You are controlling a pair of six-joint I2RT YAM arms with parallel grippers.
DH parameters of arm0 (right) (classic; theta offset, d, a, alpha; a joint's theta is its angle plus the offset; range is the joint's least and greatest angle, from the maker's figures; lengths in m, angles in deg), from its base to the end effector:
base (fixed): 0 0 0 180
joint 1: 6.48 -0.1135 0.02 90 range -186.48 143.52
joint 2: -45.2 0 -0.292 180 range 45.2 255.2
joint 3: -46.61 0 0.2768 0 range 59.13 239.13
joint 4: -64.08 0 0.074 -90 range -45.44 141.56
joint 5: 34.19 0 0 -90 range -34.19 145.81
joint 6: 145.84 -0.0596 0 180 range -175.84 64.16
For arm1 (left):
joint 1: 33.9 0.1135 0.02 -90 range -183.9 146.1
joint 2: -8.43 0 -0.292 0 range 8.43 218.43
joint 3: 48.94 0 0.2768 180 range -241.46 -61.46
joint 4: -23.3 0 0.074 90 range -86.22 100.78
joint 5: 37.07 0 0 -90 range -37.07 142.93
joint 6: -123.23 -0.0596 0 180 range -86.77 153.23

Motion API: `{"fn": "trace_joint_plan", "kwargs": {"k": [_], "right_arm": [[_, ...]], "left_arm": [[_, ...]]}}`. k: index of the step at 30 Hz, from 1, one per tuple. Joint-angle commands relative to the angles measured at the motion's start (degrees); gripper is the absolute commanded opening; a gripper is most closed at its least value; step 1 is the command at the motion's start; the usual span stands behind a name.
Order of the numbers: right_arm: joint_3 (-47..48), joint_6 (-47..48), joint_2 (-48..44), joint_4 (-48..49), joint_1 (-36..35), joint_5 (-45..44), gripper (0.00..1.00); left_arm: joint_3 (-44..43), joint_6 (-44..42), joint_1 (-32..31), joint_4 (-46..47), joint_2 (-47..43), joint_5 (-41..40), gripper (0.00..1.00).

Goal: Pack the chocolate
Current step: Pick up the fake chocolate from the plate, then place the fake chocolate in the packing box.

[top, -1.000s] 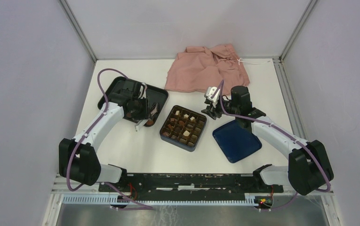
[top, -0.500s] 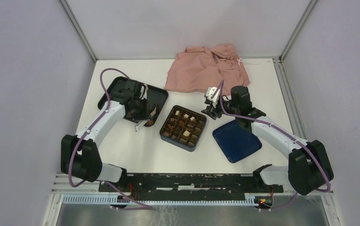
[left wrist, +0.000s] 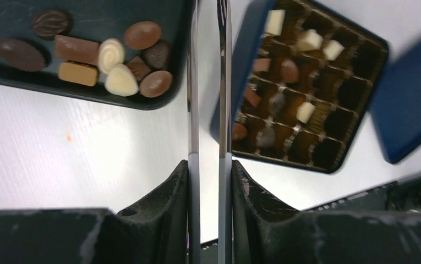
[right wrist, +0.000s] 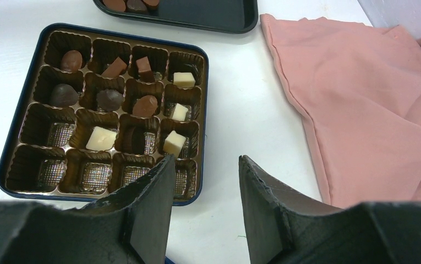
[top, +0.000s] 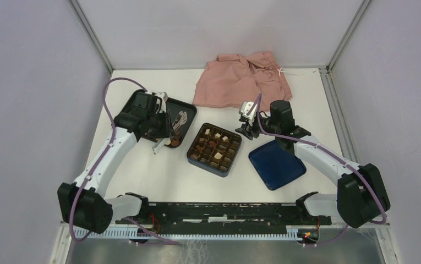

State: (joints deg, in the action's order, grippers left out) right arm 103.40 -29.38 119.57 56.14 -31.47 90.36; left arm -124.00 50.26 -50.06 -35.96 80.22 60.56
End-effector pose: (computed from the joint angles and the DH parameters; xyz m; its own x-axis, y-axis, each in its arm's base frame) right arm 0.2724 0.1643 0.2581 0.0121 -0.3992 -0.9168 -0.9008 0.3937 -0.1834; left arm 0.2663 -0.0854 0.2964 -0.8630 -0.0522 -0.5026 0.0988 0.9580 -0.2691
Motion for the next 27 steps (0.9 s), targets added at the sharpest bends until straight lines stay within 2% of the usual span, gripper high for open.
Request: {"fn": "trace_joint_plan", "kwargs": {"k": [1,5,10,14,19,27], "right_arm": [[2.4,1.1,0.0,0.0,0.3,1.7,0.52],[2.5,1.7,0.0,-0.5,0.3,2.6,0.52],[2.6,2.4,0.4,-0.9,0.3,3.0,0.52],[2.7,2.6,0.8,-1.3,0.4,3.1,0.52],[2.8,2.8,1.0,-1.5,1.2,3.3,0.52],[2.8,2.6,1.0,-1.5,2.3,3.8,0.52]], "left_arm": [[-0.5,-0.4,0.1,-0.2,-8.0,12.6,0.02],[3.0,1.2,-1.1,-0.6,-14.7,21.9,0.02],[6.8,5.6,-6.1,-0.6,-21.7,24.5,0.02],[8.5,10.4,-13.8,-0.6,-22.8,19.2,0.02],[6.5,13.8,-23.5,-4.7,-19.9,9.6,0.02],[5.3,14.0,-29.2,-6.5,-14.2,5.6,0.02]]}}
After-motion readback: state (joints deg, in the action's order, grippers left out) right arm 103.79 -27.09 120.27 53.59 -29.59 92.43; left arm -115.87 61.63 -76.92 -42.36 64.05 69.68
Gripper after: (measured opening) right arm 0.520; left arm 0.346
